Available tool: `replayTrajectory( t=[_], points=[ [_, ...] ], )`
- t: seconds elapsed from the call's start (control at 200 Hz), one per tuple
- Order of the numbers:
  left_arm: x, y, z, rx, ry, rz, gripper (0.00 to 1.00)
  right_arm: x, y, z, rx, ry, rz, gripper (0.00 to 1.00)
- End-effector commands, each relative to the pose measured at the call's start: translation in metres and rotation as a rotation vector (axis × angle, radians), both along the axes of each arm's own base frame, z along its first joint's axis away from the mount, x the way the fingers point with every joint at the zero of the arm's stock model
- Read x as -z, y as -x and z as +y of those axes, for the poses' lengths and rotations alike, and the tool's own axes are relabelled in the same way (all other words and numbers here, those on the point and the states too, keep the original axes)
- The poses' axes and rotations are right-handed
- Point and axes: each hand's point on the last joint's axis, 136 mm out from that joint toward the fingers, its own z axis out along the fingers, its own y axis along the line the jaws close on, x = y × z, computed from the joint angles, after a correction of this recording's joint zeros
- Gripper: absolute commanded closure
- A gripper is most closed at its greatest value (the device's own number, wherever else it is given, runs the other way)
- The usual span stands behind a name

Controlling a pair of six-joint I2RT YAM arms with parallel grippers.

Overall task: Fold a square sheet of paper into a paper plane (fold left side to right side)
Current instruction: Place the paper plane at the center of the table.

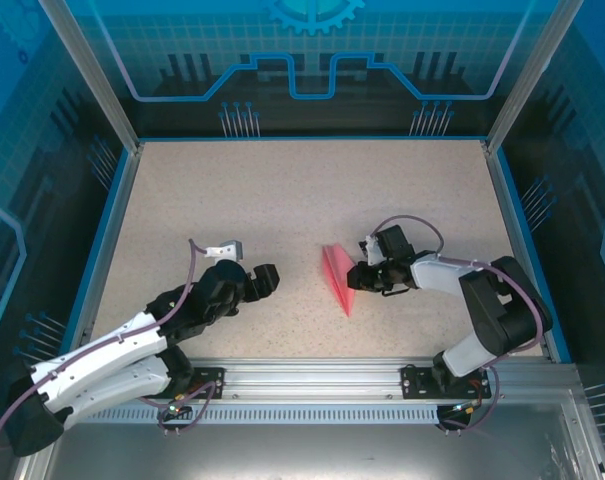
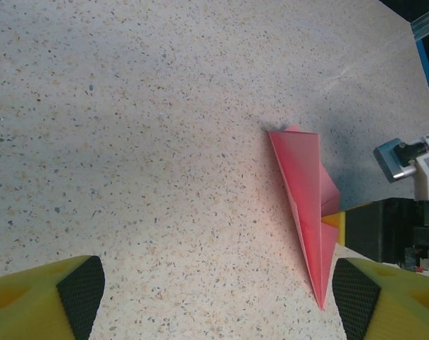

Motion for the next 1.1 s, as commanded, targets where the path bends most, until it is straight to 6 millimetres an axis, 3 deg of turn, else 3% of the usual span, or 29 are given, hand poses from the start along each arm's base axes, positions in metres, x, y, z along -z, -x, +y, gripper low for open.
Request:
replayTrajectory(
  t=[0.0,0.225,0.34,0.48,0.685,1.095],
  points=[
    [0.003,-0.003,0.003,-0.022,-0.015,0.008,0.13,-0.006,-0.003,-0.026,0.014,0.127,-0.033,0.75],
    [0.003,-0.006,-0.007,0.011,-0.014,0.016,0.12,-0.046,0.002,-0.033,-0.021,0.216,-0.121,0.59],
    [0.003,-0.007,-0.012,0.029,-0.003,0.012,0.11,-0.060,0.012,-0.020,-0.085,0.229,-0.131,0.52],
    [0.003,-0.006,-0.013,0.035,0.001,0.016,0.11,-0.051,0.025,-0.003,-0.142,0.252,-0.076,0.45],
    [0.004,-0.004,-0.010,0.032,0.000,0.020,0.10,-0.039,0.027,0.012,-0.172,0.259,-0.048,0.43],
    [0.006,-0.001,-0.006,0.025,-0.007,0.022,0.09,-0.027,0.024,0.023,-0.192,0.296,-0.032,0.46]
  ],
)
